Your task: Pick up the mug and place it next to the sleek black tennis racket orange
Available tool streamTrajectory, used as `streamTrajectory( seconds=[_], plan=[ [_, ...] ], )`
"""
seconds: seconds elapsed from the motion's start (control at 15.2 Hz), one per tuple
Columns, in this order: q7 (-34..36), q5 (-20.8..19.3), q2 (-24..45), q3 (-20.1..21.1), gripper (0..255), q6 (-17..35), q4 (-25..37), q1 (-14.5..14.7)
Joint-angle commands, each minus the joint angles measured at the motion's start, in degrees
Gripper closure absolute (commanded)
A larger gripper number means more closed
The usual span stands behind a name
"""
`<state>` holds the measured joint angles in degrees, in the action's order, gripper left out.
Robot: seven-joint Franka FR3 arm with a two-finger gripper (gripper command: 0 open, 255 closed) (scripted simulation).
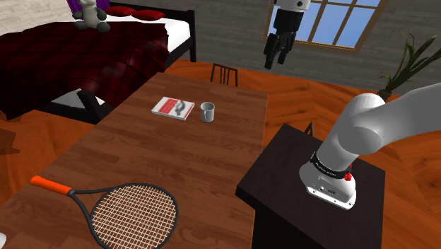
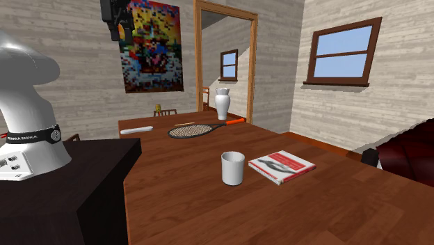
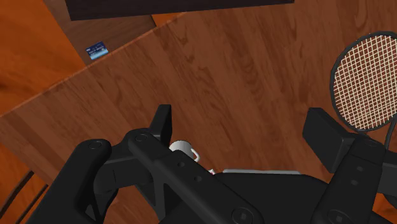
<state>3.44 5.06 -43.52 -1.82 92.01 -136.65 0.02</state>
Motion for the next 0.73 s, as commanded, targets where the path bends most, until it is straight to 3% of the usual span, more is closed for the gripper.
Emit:
streamTrajectory(
  seconds=[0.0,0.66],
  plan=[
    [0.0,0.0,0.0,0.0,0,0.0,0.0,0.0],
    [-2.6,-0.6,16.1,-1.5,0,19.4,-2.9,-0.7]
  ],
)
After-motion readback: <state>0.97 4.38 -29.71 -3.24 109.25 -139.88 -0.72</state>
